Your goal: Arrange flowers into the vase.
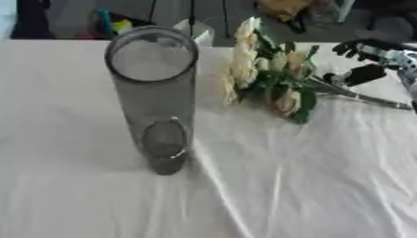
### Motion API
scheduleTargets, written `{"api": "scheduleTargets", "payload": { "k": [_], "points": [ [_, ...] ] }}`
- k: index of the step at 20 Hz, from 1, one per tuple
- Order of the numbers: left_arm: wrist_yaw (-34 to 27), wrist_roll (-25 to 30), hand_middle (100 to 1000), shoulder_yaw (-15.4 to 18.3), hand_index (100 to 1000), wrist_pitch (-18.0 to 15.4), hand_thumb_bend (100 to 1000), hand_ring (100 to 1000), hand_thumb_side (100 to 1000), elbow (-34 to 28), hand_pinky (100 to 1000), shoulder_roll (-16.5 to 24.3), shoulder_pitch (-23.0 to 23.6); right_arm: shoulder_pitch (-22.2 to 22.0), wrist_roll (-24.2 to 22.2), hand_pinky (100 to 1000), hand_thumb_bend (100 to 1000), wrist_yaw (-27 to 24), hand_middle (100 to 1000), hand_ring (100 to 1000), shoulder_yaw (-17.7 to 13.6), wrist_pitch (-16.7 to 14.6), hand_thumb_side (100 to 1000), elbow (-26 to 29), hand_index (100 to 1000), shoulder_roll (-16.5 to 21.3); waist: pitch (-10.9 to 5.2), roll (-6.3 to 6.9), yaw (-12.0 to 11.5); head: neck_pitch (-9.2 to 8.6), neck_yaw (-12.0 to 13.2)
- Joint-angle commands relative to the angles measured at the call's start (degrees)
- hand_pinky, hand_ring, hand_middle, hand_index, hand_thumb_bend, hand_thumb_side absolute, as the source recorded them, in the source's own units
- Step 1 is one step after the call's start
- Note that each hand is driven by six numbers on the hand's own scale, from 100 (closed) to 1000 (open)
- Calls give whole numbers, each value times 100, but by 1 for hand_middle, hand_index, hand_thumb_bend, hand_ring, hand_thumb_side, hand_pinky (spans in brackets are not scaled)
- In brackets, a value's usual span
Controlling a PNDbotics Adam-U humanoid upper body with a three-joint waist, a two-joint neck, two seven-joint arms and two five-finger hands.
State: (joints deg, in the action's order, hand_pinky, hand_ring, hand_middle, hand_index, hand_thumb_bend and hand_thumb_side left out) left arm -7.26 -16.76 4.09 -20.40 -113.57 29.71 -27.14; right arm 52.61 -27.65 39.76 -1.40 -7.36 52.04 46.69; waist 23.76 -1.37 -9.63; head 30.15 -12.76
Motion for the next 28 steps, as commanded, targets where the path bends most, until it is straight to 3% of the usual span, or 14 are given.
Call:
{"api": "scheduleTargets", "payload": {
  "k": [1, 8, 13, 15, 20, 24, 28],
  "points": [
    [35, 34, 920, -1, 983, 5, 100, 900, 1000, -102, 764, 113, -70, 28, -59, 883, 326, -150, 899, 925, -22, -74, 482, 38, 970, 259, -28, 78, -9, -54, -25],
    [22, 69, 919, -6, 984, 20, 100, 899, 1000, -102, 763, 119, -72, -31, -247, 882, 286, -301, 895, 920, -45, -184, 514, 188, 965, 372, -1, 95, -1, -45, -13],
    [7, 65, 918, 7, 984, 17, 100, 899, 1000, -102, 763, 141, -66, -75, 31, 884, 264, -486, 893, 922, -161, -130, 541, 388, 963, 490, -3, 108, -3, -30, -6],
    [16, 75, 918, 4, 984, 17, 100, 899, 1000, -102, 763, 164, -44, -88, 177, 883, 209, -560, 892, 919, -252, -141, 582, 570, 961, 638, -19, 104, 22, -8, 32],
    [20, 90, 918, -6, 984, 19, 100, 900, 1000, -102, 764, 187, -40, -283, 281, 878, 187, -753, 890, 914, -321, -145, 584, 943, 961, 862, -39, 80, 56, 14, 66],
    [11, 100, 918, -10, 984, 16, 100, 900, 1000, -102, 764, 183, -57, -456, 13, 873, 273, -903, 891, 906, -275, -188, 527, 1079, 967, 941, -39, 58, 48, 6, 65],
    [1, 115, 918, -11, 984, 16, 100, 899, 1000, -102, 764, 178, -67, -573, -393, 883, 383, -967, 897, 907, -215, -266, 542, 1127, 983, 956, -41, 59, 27, 4, 58]
  ]
}}
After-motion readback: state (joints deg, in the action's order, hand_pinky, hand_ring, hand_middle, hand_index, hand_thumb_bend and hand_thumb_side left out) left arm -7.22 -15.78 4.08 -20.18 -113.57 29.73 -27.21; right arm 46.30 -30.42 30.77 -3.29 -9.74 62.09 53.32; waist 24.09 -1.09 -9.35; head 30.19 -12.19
